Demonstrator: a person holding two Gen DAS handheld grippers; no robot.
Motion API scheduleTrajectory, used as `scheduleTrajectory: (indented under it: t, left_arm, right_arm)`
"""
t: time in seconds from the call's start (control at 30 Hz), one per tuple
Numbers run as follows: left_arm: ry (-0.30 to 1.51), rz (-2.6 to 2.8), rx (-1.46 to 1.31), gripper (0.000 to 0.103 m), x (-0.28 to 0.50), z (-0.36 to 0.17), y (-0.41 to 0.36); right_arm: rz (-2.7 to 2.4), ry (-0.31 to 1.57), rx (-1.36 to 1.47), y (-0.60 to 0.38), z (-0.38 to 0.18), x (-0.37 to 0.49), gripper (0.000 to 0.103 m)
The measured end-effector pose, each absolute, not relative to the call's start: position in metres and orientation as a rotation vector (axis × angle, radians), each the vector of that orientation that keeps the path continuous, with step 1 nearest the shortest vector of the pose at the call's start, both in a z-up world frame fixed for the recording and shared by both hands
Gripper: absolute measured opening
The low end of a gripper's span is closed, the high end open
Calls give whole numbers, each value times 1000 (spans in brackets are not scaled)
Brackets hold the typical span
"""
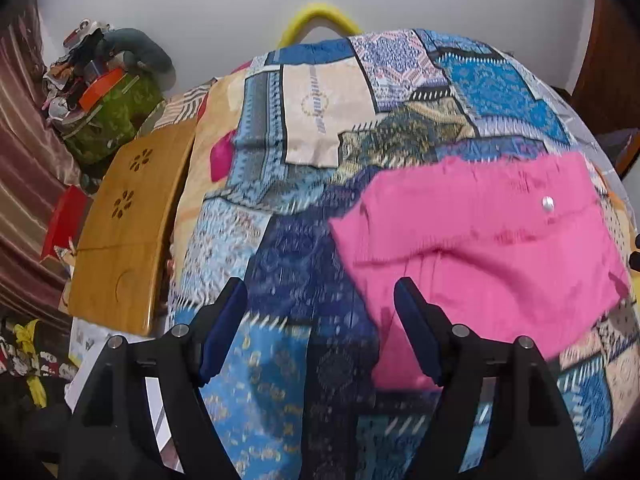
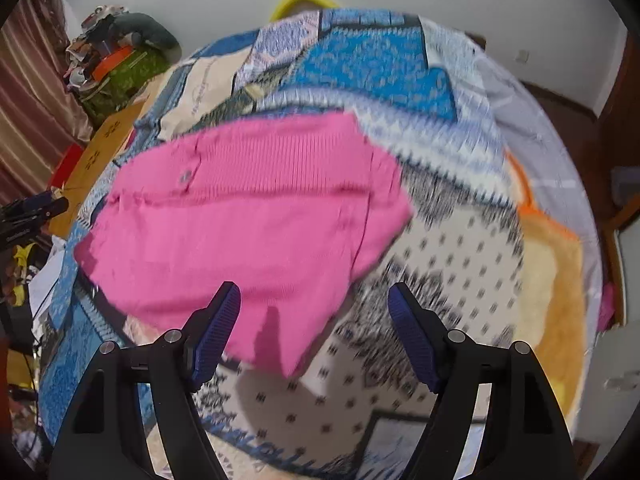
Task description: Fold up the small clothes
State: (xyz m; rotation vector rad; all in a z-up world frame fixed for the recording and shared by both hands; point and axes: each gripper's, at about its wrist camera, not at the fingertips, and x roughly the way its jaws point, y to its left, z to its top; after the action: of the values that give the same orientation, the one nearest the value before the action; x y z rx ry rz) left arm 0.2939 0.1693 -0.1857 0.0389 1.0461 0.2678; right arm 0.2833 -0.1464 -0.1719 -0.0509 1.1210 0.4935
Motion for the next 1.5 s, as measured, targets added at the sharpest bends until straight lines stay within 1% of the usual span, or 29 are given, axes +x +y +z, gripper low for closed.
scheduleTrajectory:
  t: [0.2,0.3,0.33,0.4,0.43,0.47,0.5,0.53,0.57,0.63,0.87,1.03,1.33,1.37,1.43,1.47,1.5]
  left_arm:
    - [1082,277,2,76,275,-195,173]
    - [1094,285,-11,76,273,-199,176]
    - [1097,288,-11,76,274,-200,177]
    - [1102,294,-9,76,276,-202,179]
    - [1103,296,-8,76,277,-203,179]
    - [1105,295,-9,76,279,-204,180]
    - [1105,293,-11,76,282,-205,180]
    - [1105,292,-11,76,283,-206,180]
    - [1105,290,-11,76,287,-207,180]
    - [1106,286,-6,76,293,-208,179]
    - [1110,235,21,76,321,-214,169]
    - [1109,190,35,76,346,-218,160]
    - [1136,74,-11,75,397,-247,145]
    - [1133,64,-22,73,401,-250,143]
    - [1116,43,-47,63,405,-252,141]
    - [1099,23,-69,53,407,-251,140]
    - [1089,12,-84,41,408,-250,140]
  right_arm:
    - [522,1224,-1,-137,-206,276,73]
    - [525,1204,17,-133,-209,278,75]
    - [526,1199,28,-133,-209,281,72]
    - [528,1189,52,-132,-210,285,62]
    - [528,1185,52,-131,-211,287,52]
    - [526,1179,44,-129,-212,289,44]
    - [531,1177,40,-127,-213,290,40]
    - [538,1171,34,-126,-213,291,32]
    - [542,1163,30,-125,-214,291,21]
    - [555,1155,16,-126,-214,291,11]
    - [518,1114,-156,-120,-213,311,9]
    - [460,1090,-130,-138,-206,338,8]
    - [370,1056,-151,-146,-203,381,8]
    - [364,1052,-152,-145,-203,386,8]
    - [356,1044,-149,-142,-204,392,8]
    - [349,1038,-148,-141,-204,395,8]
    - [343,1031,-146,-140,-204,398,8]
